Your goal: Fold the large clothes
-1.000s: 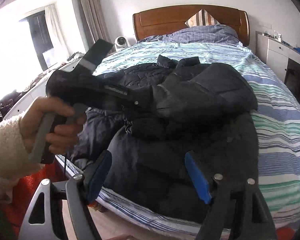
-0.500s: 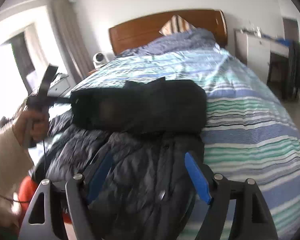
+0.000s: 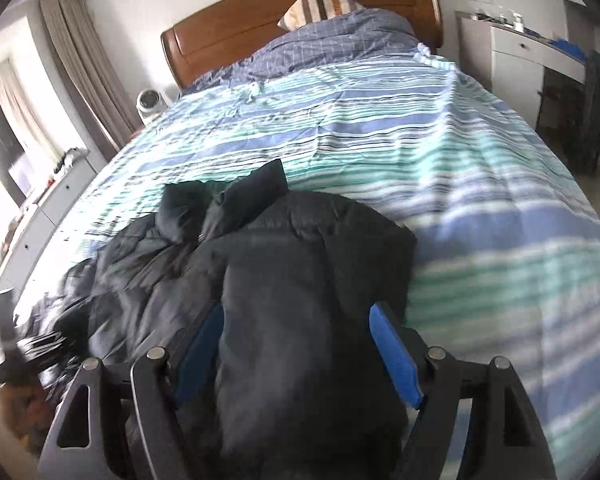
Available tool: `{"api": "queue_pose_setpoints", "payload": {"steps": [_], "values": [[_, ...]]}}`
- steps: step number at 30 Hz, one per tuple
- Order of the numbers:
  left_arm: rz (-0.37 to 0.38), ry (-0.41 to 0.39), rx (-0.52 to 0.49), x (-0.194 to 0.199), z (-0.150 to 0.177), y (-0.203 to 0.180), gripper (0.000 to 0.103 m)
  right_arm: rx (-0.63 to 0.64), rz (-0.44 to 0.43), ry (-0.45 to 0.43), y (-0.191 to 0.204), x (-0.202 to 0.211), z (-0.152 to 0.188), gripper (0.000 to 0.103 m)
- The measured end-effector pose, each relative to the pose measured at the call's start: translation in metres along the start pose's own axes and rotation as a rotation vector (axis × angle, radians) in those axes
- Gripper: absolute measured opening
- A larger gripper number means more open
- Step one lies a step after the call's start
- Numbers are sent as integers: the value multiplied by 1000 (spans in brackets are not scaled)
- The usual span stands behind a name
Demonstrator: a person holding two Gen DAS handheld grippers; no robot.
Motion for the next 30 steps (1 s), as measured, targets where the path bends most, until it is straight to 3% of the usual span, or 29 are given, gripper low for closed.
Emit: {"api": "queue_pose_setpoints", "payload": {"steps": [2,5,10,12,17,19,21,23,28,30], "values": [[3,-3,8,-2,3,2,14,5,-8,56,2,-31,6,77],[3,-8,6,-9,10,5,18,-4,6,227,0,-84,36,77],[14,-12,16,-14,14,7,19,-11,25,188,1,-73,42,77],[18,-15,21,-14,15,8,19,5,31,164,5,-52,45,77],[26,-25,31,-14,16,9,20,39,-53,61,21,20,65,77],[16,-29,25,-15,18,9,21,38,-47,76,18,23,75,77],[1,-33,12,-15,19,8,22,21,-1,168,11,2,92,77],[-8,-37,0,-15,20,6,22,-33,-16,254,1,-23,109,77],[-8,-31,6,-16,20,6,23,-34,-7,236,-3,-33,114,77],[-26,-19,14,-9,21,6,32,-13,29,221,1,-21,113,77]]}}
Point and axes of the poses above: each gripper's, at about its wrist camera, not at the fingertips, and x roughly against the way its jaws point, y to its left, z to its underside, the point moved 6 cm from there along -x, roughly the way its jaws point, and after that the axes turned 2 degrees about z, right-handed, at the moved point
